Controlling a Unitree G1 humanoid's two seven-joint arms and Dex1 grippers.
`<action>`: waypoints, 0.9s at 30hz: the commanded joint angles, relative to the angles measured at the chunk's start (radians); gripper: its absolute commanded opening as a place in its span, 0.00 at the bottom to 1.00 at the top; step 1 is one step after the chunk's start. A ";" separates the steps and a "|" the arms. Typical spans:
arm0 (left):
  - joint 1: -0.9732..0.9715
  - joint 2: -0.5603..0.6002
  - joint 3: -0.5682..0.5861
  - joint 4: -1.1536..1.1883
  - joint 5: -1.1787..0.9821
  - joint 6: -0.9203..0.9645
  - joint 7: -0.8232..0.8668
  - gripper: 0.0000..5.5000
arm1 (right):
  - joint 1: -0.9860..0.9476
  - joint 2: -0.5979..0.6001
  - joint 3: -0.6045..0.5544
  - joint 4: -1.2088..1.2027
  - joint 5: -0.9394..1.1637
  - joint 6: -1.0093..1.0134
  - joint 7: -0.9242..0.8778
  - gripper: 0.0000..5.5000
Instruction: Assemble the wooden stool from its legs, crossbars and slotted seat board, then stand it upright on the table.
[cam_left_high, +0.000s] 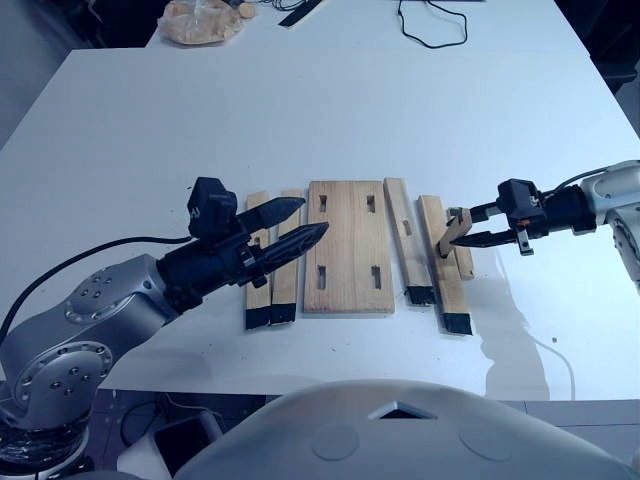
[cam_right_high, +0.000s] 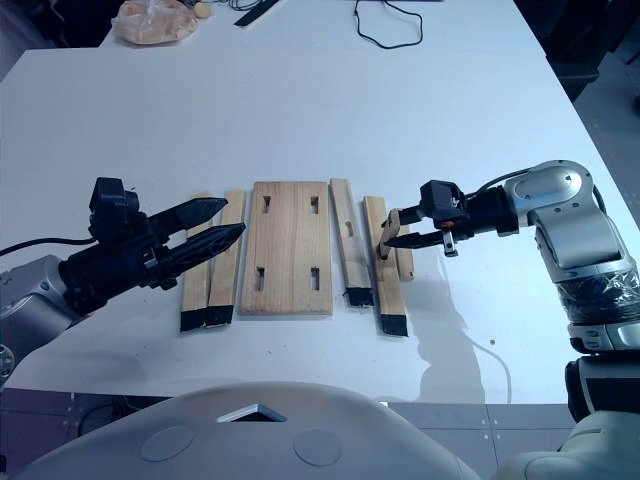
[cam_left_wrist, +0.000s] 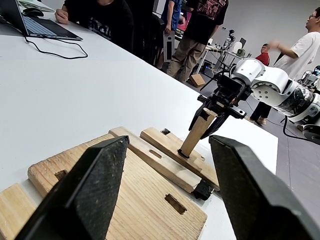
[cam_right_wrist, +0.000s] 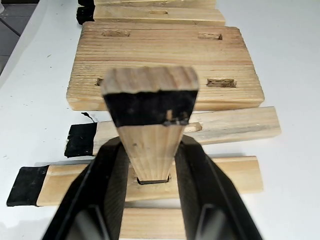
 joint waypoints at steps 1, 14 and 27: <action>-0.021 0.008 -0.018 0.007 0.013 0.004 0.004 0.54 | 0.034 0.034 0.059 0.134 -0.084 -0.047 -0.002 0.23; -0.046 0.023 -0.021 0.039 0.033 0.011 -0.020 0.54 | -0.045 0.120 0.116 0.401 -0.152 -0.169 -0.035 0.23; -0.173 0.044 -0.075 0.128 0.051 0.045 -0.110 0.54 | -0.012 0.144 0.084 0.336 -0.103 -0.123 -0.124 0.23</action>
